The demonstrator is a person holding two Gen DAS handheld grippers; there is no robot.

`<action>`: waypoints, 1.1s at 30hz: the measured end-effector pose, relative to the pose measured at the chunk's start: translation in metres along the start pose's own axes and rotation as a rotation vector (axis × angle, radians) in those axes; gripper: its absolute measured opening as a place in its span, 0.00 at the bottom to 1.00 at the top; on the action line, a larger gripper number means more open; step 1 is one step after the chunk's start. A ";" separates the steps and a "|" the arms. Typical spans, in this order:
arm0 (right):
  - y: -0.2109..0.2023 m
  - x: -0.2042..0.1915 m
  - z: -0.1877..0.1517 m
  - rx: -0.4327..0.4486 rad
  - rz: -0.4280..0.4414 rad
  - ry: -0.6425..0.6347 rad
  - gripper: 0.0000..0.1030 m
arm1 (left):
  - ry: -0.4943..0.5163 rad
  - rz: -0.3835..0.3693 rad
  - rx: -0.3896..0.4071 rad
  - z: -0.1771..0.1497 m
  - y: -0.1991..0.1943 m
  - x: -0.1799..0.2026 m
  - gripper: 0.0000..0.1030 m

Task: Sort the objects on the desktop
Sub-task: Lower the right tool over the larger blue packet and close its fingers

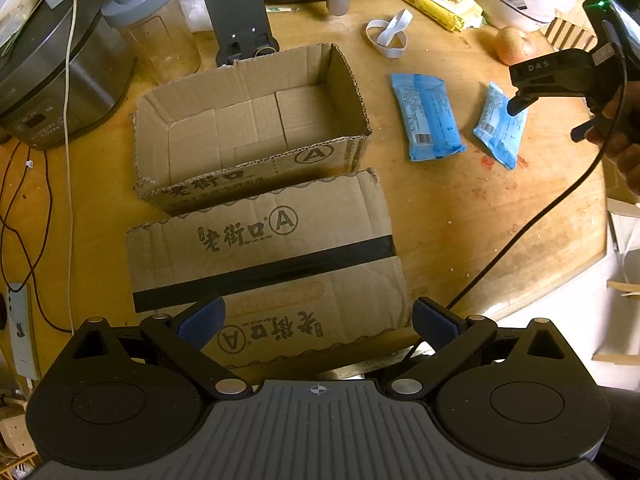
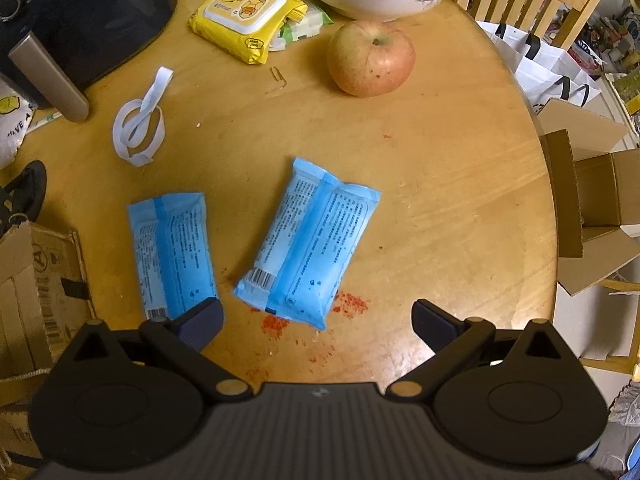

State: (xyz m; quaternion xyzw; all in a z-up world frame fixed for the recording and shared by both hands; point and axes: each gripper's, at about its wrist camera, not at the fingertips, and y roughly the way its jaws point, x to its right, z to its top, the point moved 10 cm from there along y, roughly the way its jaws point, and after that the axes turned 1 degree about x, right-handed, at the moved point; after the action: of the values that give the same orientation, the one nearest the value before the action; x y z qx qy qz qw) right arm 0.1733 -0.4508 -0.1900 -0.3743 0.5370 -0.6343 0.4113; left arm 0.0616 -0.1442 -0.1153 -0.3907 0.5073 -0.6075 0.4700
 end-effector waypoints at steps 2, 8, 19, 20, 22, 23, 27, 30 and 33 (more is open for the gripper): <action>0.002 0.000 0.002 -0.004 0.003 0.008 1.00 | -0.002 0.000 0.001 0.000 0.000 -0.001 1.00; 0.008 0.000 0.008 -0.015 0.006 0.021 1.00 | -0.008 0.002 0.000 0.000 0.000 -0.002 1.00; 0.018 -0.001 0.017 -0.026 0.002 0.047 1.00 | -0.023 -0.002 -0.003 0.000 0.000 -0.005 1.00; 0.018 -0.001 0.017 -0.027 0.001 0.049 1.00 | -0.024 -0.002 -0.003 0.000 0.001 -0.005 1.00; 0.020 -0.001 0.019 -0.029 0.001 0.054 1.00 | -0.025 -0.002 -0.005 0.000 0.001 -0.005 1.00; 0.021 -0.001 0.020 -0.030 0.000 0.056 1.00 | -0.025 -0.002 -0.006 0.000 0.001 -0.005 1.00; 0.025 -0.001 0.023 -0.034 -0.001 0.066 1.00 | -0.025 -0.004 -0.009 0.001 0.002 -0.005 1.00; 0.027 -0.001 0.025 -0.037 -0.003 0.073 1.00 | -0.025 -0.004 -0.012 0.001 0.003 -0.005 1.00; 0.030 -0.001 0.028 -0.040 -0.004 0.080 1.00 | -0.025 -0.004 -0.015 0.001 0.003 -0.006 1.00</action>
State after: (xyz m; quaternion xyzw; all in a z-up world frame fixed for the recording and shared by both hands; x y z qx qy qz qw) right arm 0.2027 -0.4624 -0.2159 -0.3577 0.5647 -0.6389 0.3809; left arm 0.0648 -0.1391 -0.1183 -0.4026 0.5051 -0.5999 0.4720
